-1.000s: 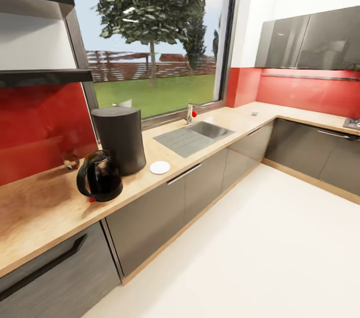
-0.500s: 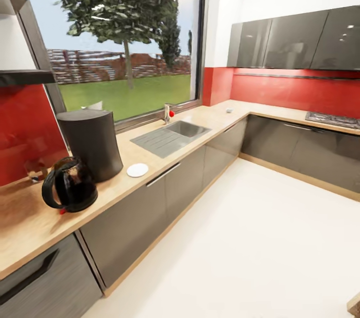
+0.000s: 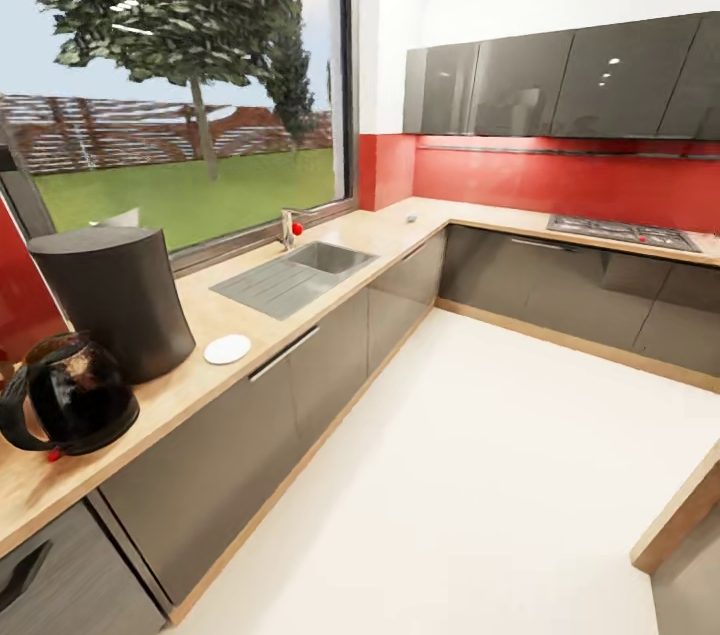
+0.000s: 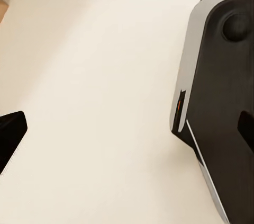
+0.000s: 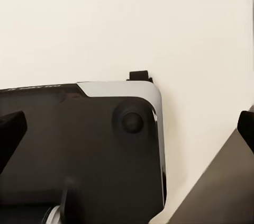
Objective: Set up a coffee station on the kitchen countertop: keep the coffee maker on the countertop, move the bottle of coffee from the kitchen shelf to the counter next to the coffee maker, place a paper coffee filter on top of the coffee maker, put the saucer next to the coffee maker with the coffee cup on the saucer, and place the electric kettle next to the coffee maker.
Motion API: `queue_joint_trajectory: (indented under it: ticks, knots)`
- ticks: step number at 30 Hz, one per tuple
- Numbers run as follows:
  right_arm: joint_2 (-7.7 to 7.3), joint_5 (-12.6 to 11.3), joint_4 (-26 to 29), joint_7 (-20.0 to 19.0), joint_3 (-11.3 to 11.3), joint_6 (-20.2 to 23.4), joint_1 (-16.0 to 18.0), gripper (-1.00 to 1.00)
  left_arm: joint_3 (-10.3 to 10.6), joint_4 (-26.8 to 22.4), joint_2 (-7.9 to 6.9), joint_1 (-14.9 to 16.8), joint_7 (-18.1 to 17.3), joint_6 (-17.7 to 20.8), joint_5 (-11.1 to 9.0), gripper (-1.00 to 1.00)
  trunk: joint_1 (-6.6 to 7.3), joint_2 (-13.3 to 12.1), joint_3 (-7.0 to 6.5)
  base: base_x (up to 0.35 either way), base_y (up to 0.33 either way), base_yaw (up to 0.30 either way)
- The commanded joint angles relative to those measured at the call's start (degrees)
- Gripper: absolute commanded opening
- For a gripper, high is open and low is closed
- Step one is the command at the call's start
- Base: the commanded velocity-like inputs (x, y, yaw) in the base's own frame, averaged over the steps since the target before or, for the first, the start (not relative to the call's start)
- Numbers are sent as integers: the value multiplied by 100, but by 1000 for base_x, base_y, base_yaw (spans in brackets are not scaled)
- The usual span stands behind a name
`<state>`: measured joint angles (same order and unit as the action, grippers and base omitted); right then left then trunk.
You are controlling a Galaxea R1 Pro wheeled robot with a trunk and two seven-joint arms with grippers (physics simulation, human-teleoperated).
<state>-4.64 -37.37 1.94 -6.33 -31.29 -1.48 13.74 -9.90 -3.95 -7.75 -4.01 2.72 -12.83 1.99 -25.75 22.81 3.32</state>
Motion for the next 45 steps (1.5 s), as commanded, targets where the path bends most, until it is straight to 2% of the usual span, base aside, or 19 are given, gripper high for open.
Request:
queue_joint_trajectory:
  ticks: [1, 4, 10, 14, 45]
  knots:
    - [-1, -60, -7, -25, -45, -14, 6, 100, -24, -10, 8, -3, 9, -9, 21, 100, -3, 11, 11, 0, 0, -300]
    - [-2, -60, -4, -26, -44, -11, 6, 100, -28, -10, 16, -3, 9, -9, 58, 100, -3, 11, 11, 0, 0, -300]
    - [-2, -60, -5, -26, -44, -10, 6, 100, -36, -10, 36, -3, 9, 14, 304, 100, -3, 11, 11, 45, 0, -300]
    - [-1, -60, -8, -26, -44, -10, 6, 100, -38, -10, 71, -3, 9, 22, 365, 100, -3, 11, 11, 235, 0, -300]
    - [7, -66, -9, 10, -44, -17, 6, 100, -39, -27, 90, -3, -14, -9, 372, 100, -3, 11, 11, 334, 0, -291]
